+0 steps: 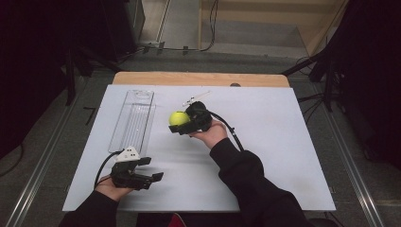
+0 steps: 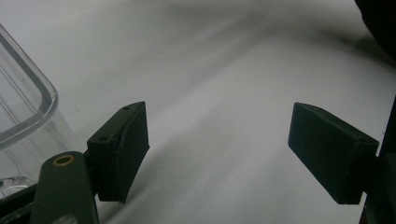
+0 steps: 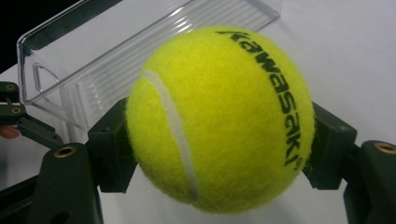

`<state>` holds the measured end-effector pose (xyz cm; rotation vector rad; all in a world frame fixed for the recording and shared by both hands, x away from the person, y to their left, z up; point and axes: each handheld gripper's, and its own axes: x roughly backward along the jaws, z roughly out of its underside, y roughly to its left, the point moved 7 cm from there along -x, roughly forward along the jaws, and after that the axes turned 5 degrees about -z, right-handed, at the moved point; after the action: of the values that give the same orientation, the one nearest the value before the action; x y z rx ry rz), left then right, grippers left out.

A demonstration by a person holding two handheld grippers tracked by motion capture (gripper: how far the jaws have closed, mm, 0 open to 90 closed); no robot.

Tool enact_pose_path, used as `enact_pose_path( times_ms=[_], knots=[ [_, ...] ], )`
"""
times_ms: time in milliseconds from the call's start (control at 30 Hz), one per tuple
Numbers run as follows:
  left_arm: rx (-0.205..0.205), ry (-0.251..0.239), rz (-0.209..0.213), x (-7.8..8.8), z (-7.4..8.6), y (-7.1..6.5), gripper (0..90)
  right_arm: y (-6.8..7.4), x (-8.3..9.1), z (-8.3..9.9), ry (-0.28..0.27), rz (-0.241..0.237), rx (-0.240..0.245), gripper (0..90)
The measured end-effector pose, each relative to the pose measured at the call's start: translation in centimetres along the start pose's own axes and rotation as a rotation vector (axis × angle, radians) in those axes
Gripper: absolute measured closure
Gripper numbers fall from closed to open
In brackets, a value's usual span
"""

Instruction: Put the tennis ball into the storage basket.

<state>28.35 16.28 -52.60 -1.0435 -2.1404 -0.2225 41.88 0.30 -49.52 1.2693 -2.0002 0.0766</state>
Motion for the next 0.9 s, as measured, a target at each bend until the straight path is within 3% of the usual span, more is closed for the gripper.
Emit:
enact_pose_path(
  times_ms=[900],
  knots=[
    [0.004,0.000,-0.002,0.1,0.0,0.2,21.2,2.2,-0.9,-3.7,-0.014,-0.034,0.033,23.7]
  ],
)
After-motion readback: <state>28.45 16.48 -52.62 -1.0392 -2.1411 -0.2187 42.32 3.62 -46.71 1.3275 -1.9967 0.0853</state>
